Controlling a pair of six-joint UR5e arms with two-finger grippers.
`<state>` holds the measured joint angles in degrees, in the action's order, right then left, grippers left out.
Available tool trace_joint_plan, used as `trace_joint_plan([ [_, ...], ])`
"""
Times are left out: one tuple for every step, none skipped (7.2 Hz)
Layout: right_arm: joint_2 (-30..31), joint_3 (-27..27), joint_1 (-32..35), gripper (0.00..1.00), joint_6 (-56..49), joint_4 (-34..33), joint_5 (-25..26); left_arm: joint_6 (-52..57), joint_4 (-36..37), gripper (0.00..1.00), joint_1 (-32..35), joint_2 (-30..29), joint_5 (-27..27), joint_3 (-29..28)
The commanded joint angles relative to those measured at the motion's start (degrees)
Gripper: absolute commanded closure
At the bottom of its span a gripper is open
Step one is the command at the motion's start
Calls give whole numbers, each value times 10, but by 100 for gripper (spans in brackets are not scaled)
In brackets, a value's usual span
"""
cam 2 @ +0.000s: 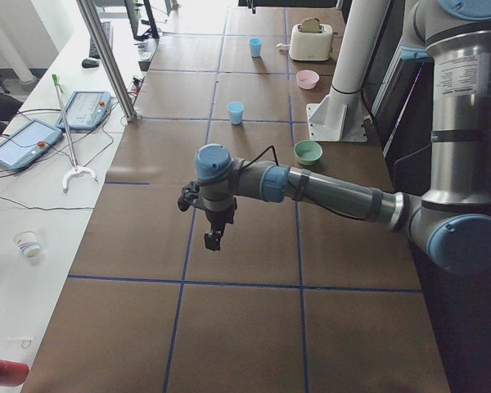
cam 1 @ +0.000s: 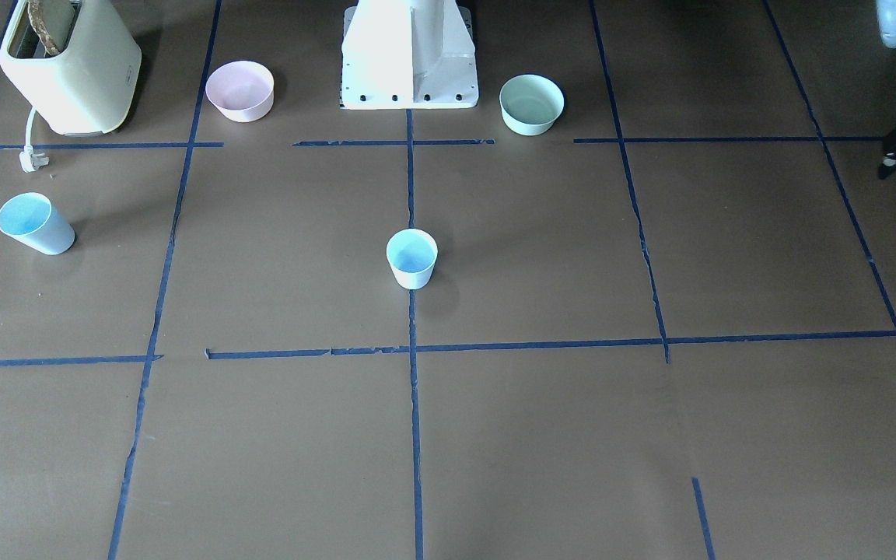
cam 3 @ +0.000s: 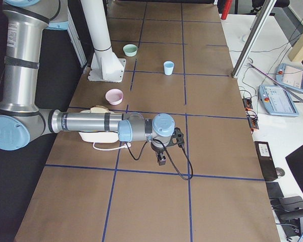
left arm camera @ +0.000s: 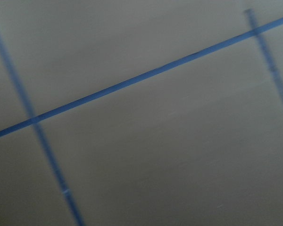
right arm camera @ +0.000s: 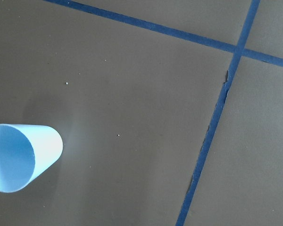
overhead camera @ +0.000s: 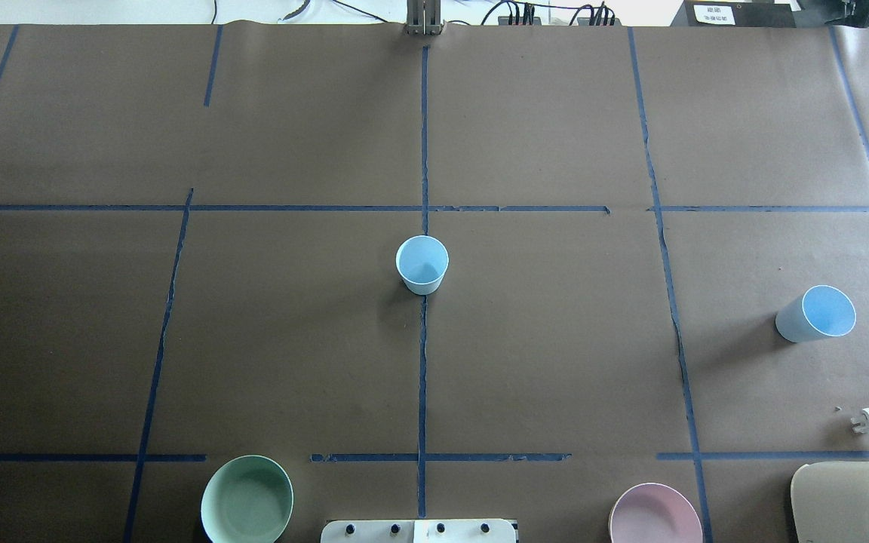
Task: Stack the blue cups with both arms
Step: 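Move the right gripper to the other light-blue cup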
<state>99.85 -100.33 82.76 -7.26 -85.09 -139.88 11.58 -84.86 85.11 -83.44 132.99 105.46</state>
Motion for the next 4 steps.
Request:
trace_joint_plan([
  [-1, -1, -22, 0, 119, 77, 3, 58, -18, 0, 73, 78, 63, -33],
  [0, -1, -43, 0, 191, 128, 18, 48, -18, 0, 75, 80, 89, -31],
  [7, 0, -77, 0, 272, 196, 42, 36, -18, 0, 75, 77, 90, -30],
  [21, 2, -106, 0, 343, 265, 54, 33, -18, 0, 74, 73, 90, -30],
])
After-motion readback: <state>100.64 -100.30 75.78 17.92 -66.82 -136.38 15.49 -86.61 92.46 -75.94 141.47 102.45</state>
